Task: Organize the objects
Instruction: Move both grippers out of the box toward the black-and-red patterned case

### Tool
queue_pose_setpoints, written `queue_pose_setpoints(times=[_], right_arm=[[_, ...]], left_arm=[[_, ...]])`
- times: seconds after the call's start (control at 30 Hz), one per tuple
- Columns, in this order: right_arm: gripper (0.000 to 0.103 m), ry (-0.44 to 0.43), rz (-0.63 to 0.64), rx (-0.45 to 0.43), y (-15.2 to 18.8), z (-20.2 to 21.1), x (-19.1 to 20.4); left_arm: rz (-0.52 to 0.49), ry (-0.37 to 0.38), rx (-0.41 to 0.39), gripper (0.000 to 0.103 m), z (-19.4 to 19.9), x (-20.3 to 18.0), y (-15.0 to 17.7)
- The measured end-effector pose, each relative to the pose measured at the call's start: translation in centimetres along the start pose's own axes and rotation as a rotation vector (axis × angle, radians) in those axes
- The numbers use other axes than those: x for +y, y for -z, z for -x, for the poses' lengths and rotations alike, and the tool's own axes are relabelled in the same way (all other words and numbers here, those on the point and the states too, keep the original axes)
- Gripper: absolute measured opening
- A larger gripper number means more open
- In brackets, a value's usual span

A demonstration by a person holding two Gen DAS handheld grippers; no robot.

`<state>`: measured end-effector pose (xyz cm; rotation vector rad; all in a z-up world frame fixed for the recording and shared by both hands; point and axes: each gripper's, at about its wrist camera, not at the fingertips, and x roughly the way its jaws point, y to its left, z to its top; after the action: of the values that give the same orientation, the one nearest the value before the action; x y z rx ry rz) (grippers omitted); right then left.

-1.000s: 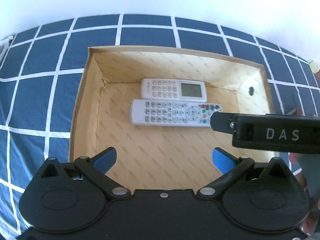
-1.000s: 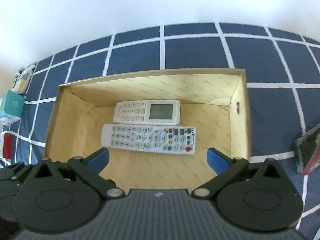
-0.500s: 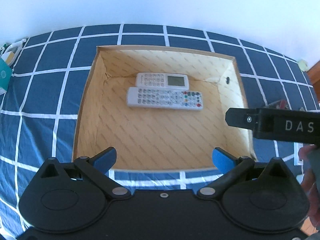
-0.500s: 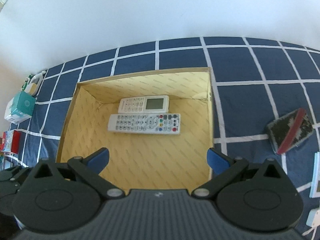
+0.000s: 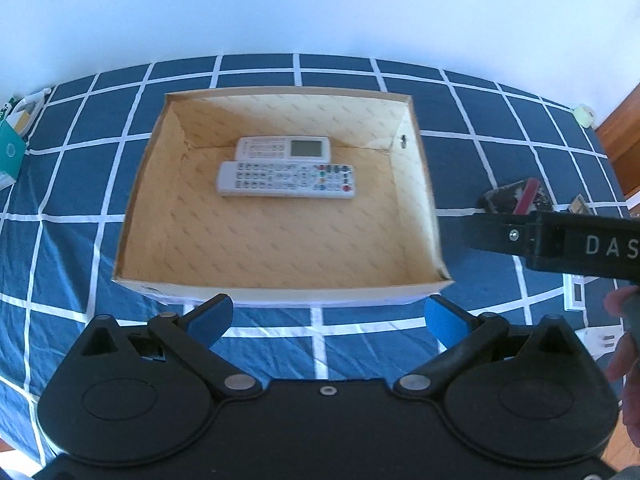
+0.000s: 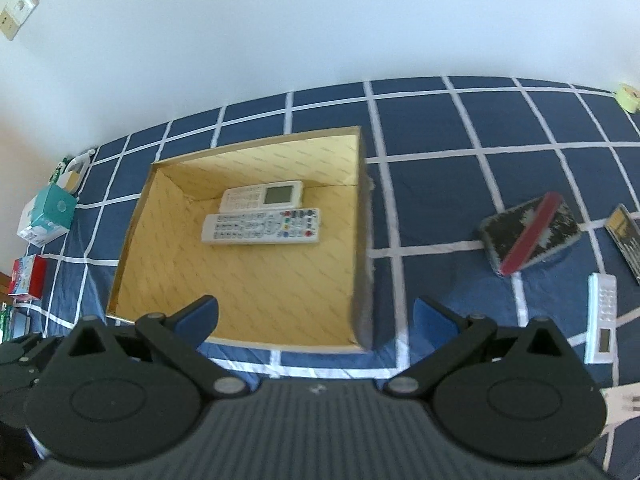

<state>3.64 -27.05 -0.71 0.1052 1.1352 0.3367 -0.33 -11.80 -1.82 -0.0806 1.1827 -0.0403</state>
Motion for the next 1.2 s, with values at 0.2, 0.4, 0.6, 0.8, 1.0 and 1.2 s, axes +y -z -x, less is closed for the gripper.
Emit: queue_pose_setpoints(times=[0.2, 0.4, 0.6, 0.8, 1.0, 1.2], right_arm=[[0.103, -0.006, 0.003, -0.010, 0.2, 1.7, -3.9], [0.103, -0.001, 0.014, -0.011, 0.0, 3.4, -8.6], [0.103, 0.007, 0.037, -0.001, -0.2, 4.4, -13.8], [0.103, -0.009, 0.072, 0.010, -0.6, 4.7, -18.5], [0.103, -0.018, 0.113, 0.036, -1.0, 4.5, -21.8], [0.103, -0.038, 0.113, 0.059, -1.9, 3.9, -24.1]], left_arm=[[0.008, 0.001, -0.002, 0.103, 0.0, -4.3, 0.3], [0.035, 0.005, 0.002, 0.103, -0.6, -9.1, 0.9], [0.061, 0.001, 0.010, 0.103, -1.8, -13.9, 1.5], [0.096, -0.009, 0.011, 0.103, -3.0, -18.0, 2.0], [0.138, -0.028, 0.011, 0.103, -4.1, -20.6, 2.0], [0.176, -0.050, 0.012, 0.103, -4.8, -21.8, 1.2]])
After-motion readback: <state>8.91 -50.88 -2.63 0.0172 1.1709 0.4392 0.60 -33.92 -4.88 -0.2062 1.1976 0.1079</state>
